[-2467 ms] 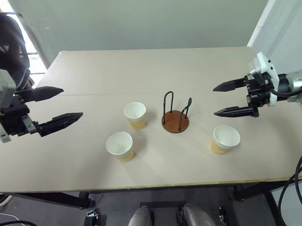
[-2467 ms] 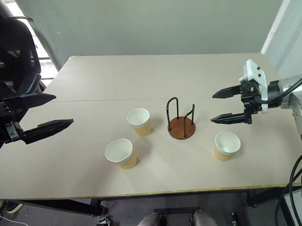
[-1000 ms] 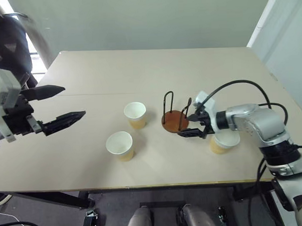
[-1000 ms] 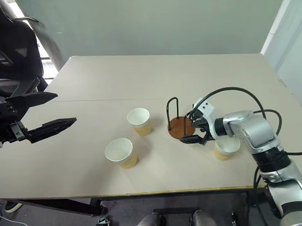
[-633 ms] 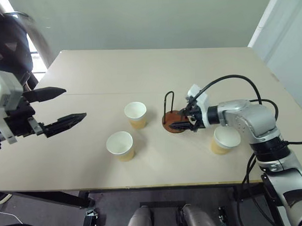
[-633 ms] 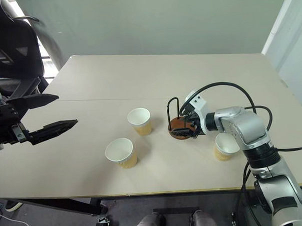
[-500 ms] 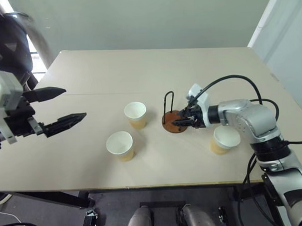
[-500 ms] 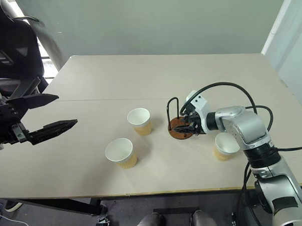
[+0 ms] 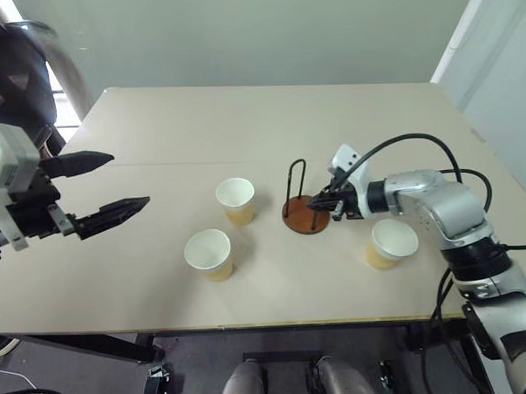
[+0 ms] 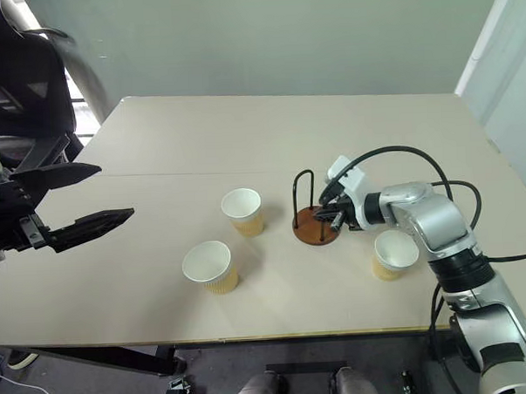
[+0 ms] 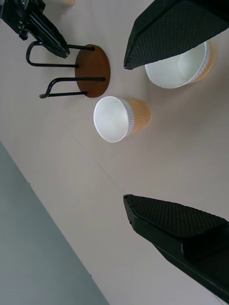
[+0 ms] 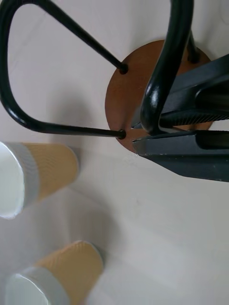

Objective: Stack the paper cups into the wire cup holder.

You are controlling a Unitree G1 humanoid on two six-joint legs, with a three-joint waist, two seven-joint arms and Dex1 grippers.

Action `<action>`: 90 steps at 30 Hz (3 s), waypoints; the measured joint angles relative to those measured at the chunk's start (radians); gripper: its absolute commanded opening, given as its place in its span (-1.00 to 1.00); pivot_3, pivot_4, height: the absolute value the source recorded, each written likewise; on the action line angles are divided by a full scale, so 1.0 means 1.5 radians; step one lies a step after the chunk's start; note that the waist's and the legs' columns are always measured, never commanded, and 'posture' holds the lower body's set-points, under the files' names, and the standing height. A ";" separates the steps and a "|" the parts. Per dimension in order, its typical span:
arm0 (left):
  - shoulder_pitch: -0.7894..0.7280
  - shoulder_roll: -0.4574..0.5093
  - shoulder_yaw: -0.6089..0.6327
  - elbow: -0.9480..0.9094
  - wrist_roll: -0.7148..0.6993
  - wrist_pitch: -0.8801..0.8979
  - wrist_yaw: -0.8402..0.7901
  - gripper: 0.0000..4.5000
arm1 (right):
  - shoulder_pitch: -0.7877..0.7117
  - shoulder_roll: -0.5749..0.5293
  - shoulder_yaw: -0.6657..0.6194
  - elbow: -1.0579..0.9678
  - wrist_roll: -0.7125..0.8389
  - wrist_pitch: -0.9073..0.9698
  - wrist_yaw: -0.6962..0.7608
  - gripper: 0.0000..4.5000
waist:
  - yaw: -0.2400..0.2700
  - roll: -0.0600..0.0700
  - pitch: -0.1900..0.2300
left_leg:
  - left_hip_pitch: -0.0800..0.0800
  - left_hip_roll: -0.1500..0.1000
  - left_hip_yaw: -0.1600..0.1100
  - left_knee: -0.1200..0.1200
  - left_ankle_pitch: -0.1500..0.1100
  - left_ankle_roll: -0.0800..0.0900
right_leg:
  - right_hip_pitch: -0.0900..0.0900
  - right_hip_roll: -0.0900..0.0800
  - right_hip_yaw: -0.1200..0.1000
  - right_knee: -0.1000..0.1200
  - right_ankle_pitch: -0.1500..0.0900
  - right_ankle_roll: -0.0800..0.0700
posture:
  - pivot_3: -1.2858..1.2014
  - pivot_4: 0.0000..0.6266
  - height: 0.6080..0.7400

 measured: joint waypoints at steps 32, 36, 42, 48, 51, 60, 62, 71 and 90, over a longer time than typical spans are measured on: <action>0.065 0.041 0.053 -0.054 -0.085 0.077 -0.138 1.00 | 0.105 -0.039 0.063 -0.106 -0.037 -0.257 0.226 -0.81 | -0.007 -0.001 0.000 | 0.001 0.003 0.000 0.001 0.002 -0.001 | 0.001 0.003 0.001 0.000 -0.002 -0.006 | 0.03 -0.52 1.00; 0.065 0.041 0.053 -0.054 -0.085 0.077 -0.137 1.00 | 0.104 -0.039 0.072 -0.098 -0.052 -0.257 0.228 -0.36 | -0.007 -0.001 0.000 | 0.001 0.003 0.000 0.001 0.002 -0.001 | 0.001 0.003 0.001 0.000 -0.001 -0.006 | 0.03 -0.52 1.00; 0.062 0.041 0.051 -0.054 -0.085 0.075 -0.135 1.00 | 0.092 -0.061 0.073 -0.098 -0.057 -0.256 0.247 0.59 | -0.006 -0.001 0.000 | 0.001 0.003 0.000 0.000 0.002 -0.001 | 0.001 0.003 0.001 -0.001 -0.002 -0.007 | 0.03 -0.52 1.00; 0.054 0.041 0.034 -0.050 -0.084 0.069 -0.134 1.00 | 0.081 -0.112 0.073 -0.105 -0.062 -0.256 0.276 0.99 | -0.006 0.000 0.000 | 0.000 0.002 0.000 0.000 0.002 -0.001 | 0.000 0.003 0.001 -0.001 -0.002 -0.006 | 0.03 -0.52 1.00; 0.046 0.041 0.019 -0.044 -0.083 0.060 -0.133 1.00 | 0.046 -0.158 0.057 -0.109 -0.064 -0.258 0.298 0.99 | -0.006 -0.001 0.000 | 0.000 0.003 0.000 0.000 0.002 -0.001 | 0.000 0.003 0.002 -0.001 -0.002 -0.007 | 0.03 -0.52 1.00; 0.007 0.040 -0.033 -0.023 -0.075 0.027 -0.134 1.00 | 0.022 -0.322 -0.040 -0.110 -0.065 -0.307 0.358 0.99 | 0.002 -0.001 0.000 | 0.000 0.002 0.000 0.000 0.001 -0.002 | 0.000 0.003 0.001 -0.001 -0.002 -0.006 | 0.03 -0.52 1.00; -0.012 0.040 -0.046 -0.012 -0.076 0.019 -0.135 1.00 | 0.054 -0.367 -0.075 -0.111 -0.063 -0.307 0.369 0.99 | 0.004 -0.001 0.000 | 0.000 0.002 0.000 0.000 0.000 -0.003 | 0.001 0.003 0.001 -0.001 -0.003 -0.006 | 0.03 -0.52 1.00; -0.059 0.033 -0.141 0.000 -0.087 0.001 -0.147 1.00 | 0.231 -0.418 -0.126 -0.192 -0.039 -0.262 0.349 0.99 | -0.004 -0.001 0.000 | 0.001 0.003 0.002 0.000 -0.001 -0.002 | 0.001 0.004 0.002 -0.001 -0.002 0.001 | 0.03 -0.52 1.00; -0.024 0.033 -0.118 -0.022 -0.093 0.018 -0.135 1.00 | 0.217 -0.356 -0.043 -0.174 -0.097 -0.261 0.306 0.44 | -0.004 -0.002 0.000 | 0.002 0.003 0.001 0.001 0.000 0.000 | 0.002 0.004 0.002 -0.001 -0.002 0.003 | 0.03 -0.52 1.00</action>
